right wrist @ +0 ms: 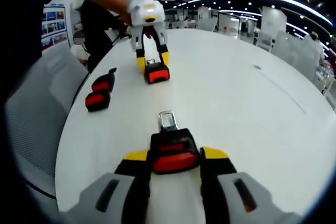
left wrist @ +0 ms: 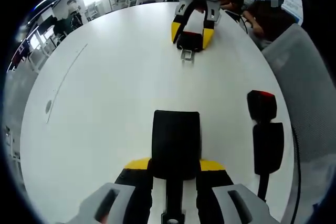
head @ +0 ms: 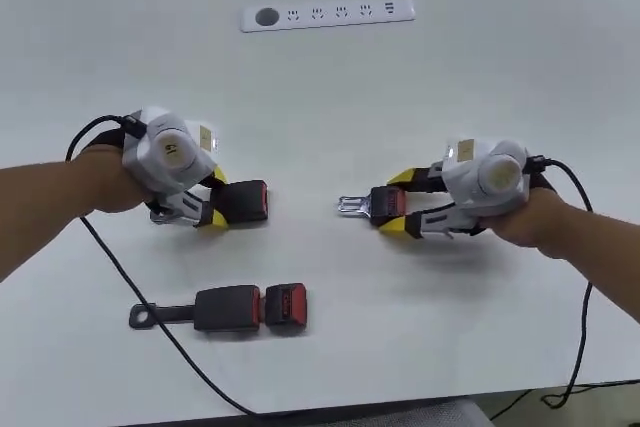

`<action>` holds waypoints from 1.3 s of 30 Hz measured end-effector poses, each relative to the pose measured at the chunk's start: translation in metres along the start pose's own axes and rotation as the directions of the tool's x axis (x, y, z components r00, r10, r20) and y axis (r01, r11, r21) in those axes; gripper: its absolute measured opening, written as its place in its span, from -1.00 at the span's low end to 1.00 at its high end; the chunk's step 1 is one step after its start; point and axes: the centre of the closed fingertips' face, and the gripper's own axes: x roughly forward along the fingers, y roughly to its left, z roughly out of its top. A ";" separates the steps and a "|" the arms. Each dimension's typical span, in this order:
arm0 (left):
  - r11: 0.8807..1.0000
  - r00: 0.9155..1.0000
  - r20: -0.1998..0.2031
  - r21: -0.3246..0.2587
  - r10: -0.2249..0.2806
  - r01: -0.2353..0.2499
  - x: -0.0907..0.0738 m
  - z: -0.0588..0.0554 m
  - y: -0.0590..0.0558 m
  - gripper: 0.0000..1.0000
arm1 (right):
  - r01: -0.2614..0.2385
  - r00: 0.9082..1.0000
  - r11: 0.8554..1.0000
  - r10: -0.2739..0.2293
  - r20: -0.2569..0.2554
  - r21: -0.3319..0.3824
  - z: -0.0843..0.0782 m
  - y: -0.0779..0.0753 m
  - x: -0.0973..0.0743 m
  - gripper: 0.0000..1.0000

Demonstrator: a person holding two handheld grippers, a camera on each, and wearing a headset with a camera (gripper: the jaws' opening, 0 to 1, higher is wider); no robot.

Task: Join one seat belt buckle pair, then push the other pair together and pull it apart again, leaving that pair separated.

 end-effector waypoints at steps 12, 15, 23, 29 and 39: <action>1.000 1.000 -0.002 0.001 -0.003 0.003 0.000 -0.001 0.000 -0.35 | 0.018 1.000 1.000 -0.017 -0.016 0.018 -0.008 -0.007 -0.007 -0.26; 1.000 1.000 0.000 0.001 -0.003 0.003 0.000 -0.001 -0.001 -0.35 | 0.020 1.000 0.999 -0.019 -0.017 0.029 -0.005 -0.009 -0.004 -0.26; 1.000 1.000 0.018 0.000 0.005 -0.005 0.000 0.000 -0.002 -0.35 | 0.037 0.998 0.999 -0.036 -0.045 0.020 -0.004 -0.010 -0.002 -0.24; 1.000 1.000 -0.026 0.000 -0.005 0.005 -0.003 -0.006 -0.019 0.11 | 0.114 0.993 0.992 -0.113 -0.018 0.058 0.001 -0.018 -0.010 0.20; 0.934 0.957 0.158 -0.303 0.244 -0.188 -0.053 0.018 -0.001 0.37 | 0.246 0.969 0.964 -0.247 0.001 0.101 0.007 -0.019 -0.034 0.57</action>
